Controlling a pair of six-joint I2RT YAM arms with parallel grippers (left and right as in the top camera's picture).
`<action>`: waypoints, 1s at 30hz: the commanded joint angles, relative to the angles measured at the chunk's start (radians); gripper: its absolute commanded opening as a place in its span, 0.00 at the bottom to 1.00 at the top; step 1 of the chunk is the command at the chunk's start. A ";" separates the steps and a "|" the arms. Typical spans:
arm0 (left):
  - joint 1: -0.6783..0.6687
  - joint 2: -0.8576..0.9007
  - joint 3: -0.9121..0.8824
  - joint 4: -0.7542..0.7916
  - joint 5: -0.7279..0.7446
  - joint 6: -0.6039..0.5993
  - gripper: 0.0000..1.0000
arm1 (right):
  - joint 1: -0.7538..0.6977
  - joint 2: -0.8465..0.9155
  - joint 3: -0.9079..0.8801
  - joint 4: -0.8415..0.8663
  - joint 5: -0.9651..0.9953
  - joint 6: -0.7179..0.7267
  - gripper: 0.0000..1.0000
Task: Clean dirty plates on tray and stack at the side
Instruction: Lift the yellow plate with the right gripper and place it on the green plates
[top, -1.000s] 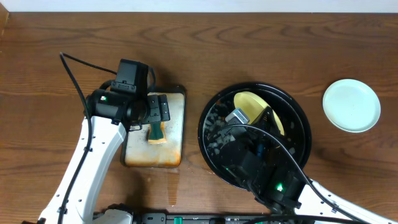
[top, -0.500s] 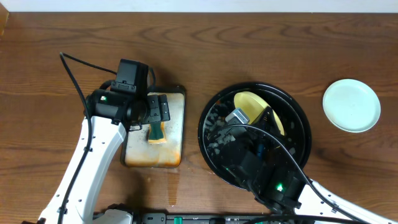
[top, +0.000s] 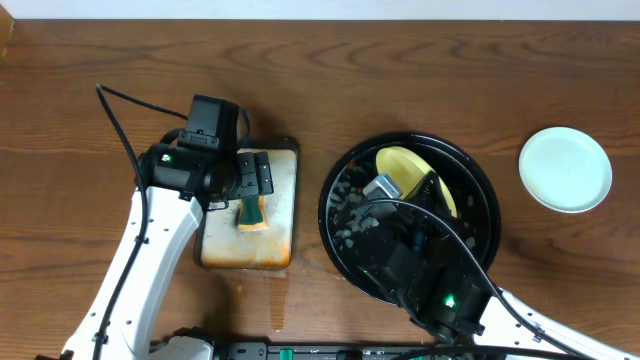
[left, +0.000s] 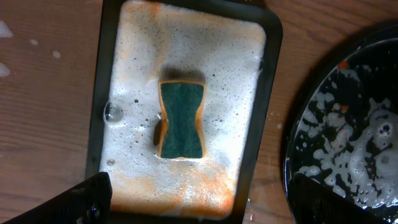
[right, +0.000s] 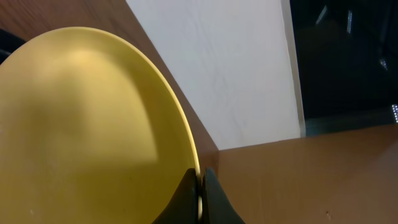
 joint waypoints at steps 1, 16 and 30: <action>0.002 0.000 0.021 -0.004 -0.002 0.003 0.91 | 0.002 -0.011 0.006 0.003 0.037 0.076 0.01; 0.002 0.000 0.021 -0.004 -0.002 0.003 0.91 | -0.337 -0.023 0.008 0.002 -0.336 0.533 0.01; 0.002 0.000 0.021 -0.004 -0.002 0.003 0.91 | -1.112 -0.053 0.058 -0.087 -1.128 0.716 0.01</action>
